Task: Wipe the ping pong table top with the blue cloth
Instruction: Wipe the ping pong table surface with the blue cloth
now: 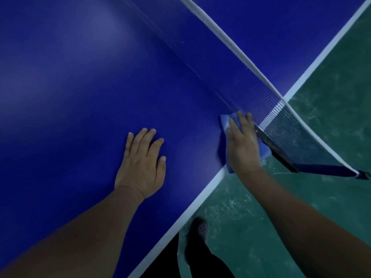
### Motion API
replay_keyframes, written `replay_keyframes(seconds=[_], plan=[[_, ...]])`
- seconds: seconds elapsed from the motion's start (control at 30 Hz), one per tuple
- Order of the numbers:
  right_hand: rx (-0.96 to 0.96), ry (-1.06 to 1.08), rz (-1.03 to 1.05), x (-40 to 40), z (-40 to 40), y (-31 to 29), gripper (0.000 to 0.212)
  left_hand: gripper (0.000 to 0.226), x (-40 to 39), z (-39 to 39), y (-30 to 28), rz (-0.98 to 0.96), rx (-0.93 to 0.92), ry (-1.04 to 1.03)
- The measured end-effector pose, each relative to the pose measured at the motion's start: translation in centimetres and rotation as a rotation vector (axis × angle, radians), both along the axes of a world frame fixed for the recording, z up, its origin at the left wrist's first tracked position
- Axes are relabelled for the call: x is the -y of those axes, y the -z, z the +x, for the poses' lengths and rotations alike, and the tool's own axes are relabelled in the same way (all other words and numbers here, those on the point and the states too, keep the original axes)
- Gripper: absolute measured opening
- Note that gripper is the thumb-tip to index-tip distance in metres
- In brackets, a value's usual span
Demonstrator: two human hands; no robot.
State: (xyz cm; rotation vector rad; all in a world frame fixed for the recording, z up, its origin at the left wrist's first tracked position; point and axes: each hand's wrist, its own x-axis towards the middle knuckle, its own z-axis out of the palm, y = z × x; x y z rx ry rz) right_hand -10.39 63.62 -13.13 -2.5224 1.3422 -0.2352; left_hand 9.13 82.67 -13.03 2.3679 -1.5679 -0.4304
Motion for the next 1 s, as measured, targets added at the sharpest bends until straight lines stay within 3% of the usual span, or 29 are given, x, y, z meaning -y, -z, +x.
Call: replay_keyframes(seconds=[0.07,0.17,0.3,0.43,0.53,0.67,0.87,1.0], plan=[[0.03,-0.04,0.012,0.7,3.7,-0.1,0.045,0.056,0.0,0.0,0.0,0.004,-0.006,0.006],[0.112,-0.295,0.018,-0.1,8.8,-0.2,0.044,0.056,-0.1,0.0,0.1,-0.003,0.008,0.0],[0.055,-0.498,0.008,-0.8,4.4,0.3,0.036,0.054,-0.1,0.1,0.2,-0.027,0.005,-0.007],[0.017,-0.379,-0.021,1.8,-2.7,0.0,0.034,0.054,-0.1,0.1,0.4,-0.016,0.003,-0.002],[0.02,-0.294,-0.024,1.6,-0.5,0.4,0.037,0.053,0.0,0.0,0.4,-0.014,0.002,0.007],[0.05,-0.396,-0.027,1.7,2.6,0.8,0.036,0.054,0.0,0.0,0.5,0.008,0.021,0.008],[-0.126,-0.142,-0.137,-0.1,-7.8,-1.5,0.041,0.052,0.2,0.0,0.5,-0.004,0.025,0.002],[-0.042,0.089,-0.139,-0.8,-7.9,-2.6,0.035,0.052,0.2,0.0,0.5,0.0,0.028,0.008]])
